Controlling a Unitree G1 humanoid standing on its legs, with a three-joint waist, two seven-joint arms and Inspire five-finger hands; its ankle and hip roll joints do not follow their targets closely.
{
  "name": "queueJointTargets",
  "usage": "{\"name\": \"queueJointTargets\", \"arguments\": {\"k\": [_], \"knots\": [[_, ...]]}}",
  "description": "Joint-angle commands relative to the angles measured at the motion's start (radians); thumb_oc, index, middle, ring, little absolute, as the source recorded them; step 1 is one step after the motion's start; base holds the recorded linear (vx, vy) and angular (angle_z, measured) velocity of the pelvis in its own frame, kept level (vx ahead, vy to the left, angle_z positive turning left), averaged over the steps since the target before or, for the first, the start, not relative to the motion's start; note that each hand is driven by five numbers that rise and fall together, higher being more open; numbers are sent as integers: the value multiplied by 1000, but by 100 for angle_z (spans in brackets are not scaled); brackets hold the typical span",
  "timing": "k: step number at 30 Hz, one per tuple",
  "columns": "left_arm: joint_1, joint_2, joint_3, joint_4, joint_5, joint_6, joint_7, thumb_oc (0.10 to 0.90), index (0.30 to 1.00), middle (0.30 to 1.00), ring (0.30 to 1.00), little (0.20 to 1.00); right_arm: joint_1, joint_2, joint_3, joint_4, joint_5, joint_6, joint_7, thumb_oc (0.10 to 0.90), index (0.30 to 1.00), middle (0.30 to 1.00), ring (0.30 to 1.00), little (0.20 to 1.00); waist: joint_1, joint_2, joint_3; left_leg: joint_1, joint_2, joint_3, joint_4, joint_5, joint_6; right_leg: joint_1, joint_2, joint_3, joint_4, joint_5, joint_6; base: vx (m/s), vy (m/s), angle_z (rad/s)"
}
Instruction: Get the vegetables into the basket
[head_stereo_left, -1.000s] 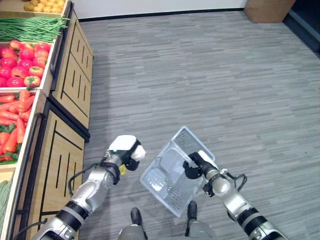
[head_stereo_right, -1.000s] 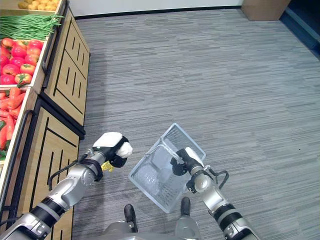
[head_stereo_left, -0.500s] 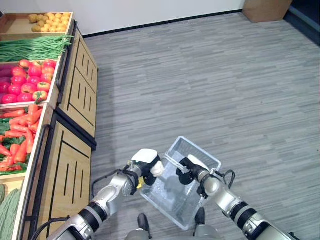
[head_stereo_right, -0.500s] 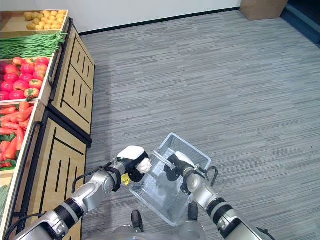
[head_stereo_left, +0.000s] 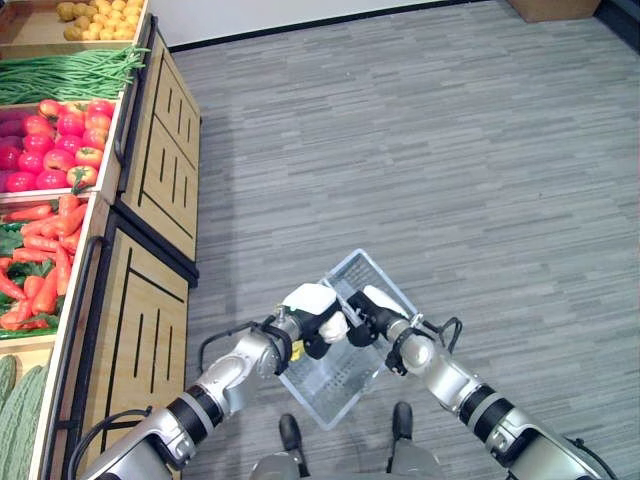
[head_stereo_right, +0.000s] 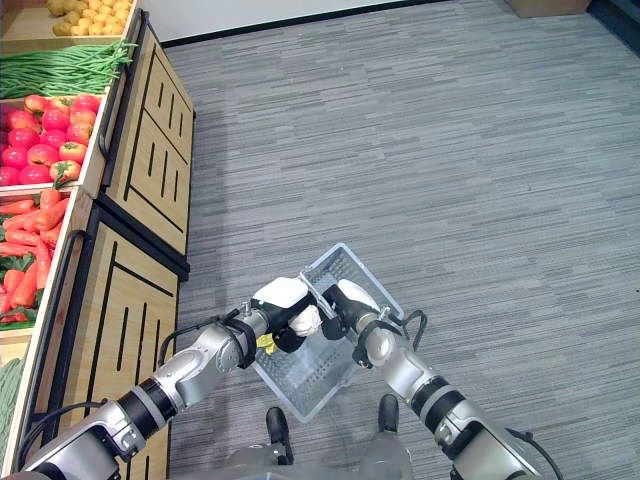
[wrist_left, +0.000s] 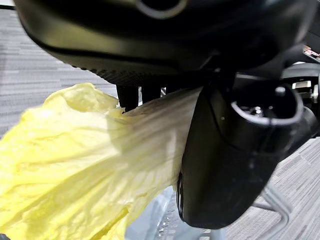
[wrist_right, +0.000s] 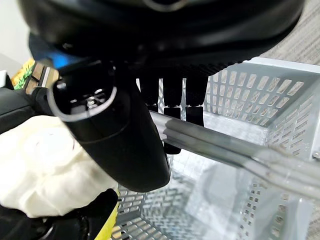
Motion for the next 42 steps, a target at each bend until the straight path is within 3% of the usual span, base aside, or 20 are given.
{"name": "queueJointTargets", "arguments": {"k": [1,14,19,28,29,30,42], "knots": [[-123,-23,-39,29,13,-39,16,400,300,300,300,300,-208,123,-57,-241,53,-141,-52,400,300,300,300,300,4,-61,9,-4,34,-34,0,-29,-36,10,-72,-8,5,-1,66,-10,36,-2],[-42,75,92,-88,12,-28,7,400,300,300,300,300,-162,47,-183,-619,187,-176,-55,400,300,300,300,300,6,-85,22,-16,33,-21,0,-25,-34,-12,-77,-1,4,15,70,-9,3,-2],[-34,51,92,-11,24,-27,15,400,300,300,300,300,-149,33,-192,-740,278,-195,-38,400,300,300,300,300,-4,-97,16,-13,41,-9,0,-19,-38,-14,-71,1,4,16,68,-27,-4,-4],[-39,72,111,-45,41,-38,-5,400,300,300,300,300,-123,10,-132,-720,398,-156,72,400,300,300,300,300,-5,-101,19,-13,43,-9,0,-16,-41,-13,-70,-5,4,17,68,0,0,0],[-38,72,112,-46,41,-38,-5,465,391,391,391,391,-123,9,-132,-721,399,-156,72,400,300,300,300,300,-5,-101,19,-13,43,-9,0,-16,-41,-13,-70,-5,4,17,68,0,0,0],[-37,74,116,-48,45,-37,-8,900,1000,1000,1000,1000,-106,4,-132,-723,424,-153,84,400,300,300,300,300,-6,-101,21,-13,43,-7,0,-16,-42,-13,-70,-6,4,18,68,0,0,0],[-21,61,124,-36,33,-31,-21,900,1000,1000,1000,1000,-80,-7,-147,-731,445,-153,98,400,300,300,300,300,-6,-99,13,-4,38,-10,0,-21,-39,-1,-77,-12,5,14,71,0,0,0]]}}
